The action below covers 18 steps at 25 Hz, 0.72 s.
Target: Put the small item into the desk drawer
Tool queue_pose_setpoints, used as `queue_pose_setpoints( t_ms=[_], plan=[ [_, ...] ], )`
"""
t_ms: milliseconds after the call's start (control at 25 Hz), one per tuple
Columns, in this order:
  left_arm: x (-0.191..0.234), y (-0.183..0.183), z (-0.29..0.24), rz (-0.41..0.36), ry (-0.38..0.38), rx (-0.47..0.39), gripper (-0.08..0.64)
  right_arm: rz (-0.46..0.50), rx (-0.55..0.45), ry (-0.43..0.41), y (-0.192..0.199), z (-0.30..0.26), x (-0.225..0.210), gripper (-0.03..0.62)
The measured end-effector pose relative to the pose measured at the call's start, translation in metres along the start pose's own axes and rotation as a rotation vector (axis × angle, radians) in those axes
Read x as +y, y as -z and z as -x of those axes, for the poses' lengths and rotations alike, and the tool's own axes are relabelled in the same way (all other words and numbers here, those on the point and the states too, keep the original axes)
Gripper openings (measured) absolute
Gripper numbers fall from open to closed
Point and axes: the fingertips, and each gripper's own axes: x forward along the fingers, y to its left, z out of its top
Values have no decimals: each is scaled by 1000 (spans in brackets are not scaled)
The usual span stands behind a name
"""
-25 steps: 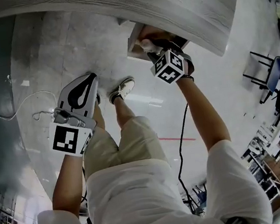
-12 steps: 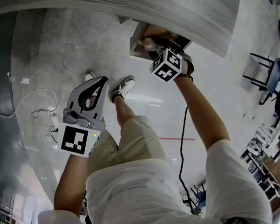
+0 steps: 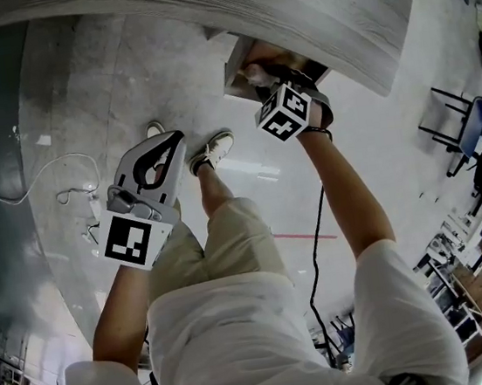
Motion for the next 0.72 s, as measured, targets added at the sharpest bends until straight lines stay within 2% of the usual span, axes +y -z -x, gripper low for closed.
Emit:
queue_pose_setpoints(
  t_ms=[280, 520, 720],
  plan=[
    [10, -1, 7, 2, -16, 1, 5, -19, -3, 5, 0, 2, -1, 164],
    [12, 0, 13, 0, -11, -6, 5, -70, -36, 11, -7, 8, -4, 253],
    [12, 0, 18, 0, -1, -14, 5, -96, -49, 24, -9, 17, -7, 261]
  ],
)
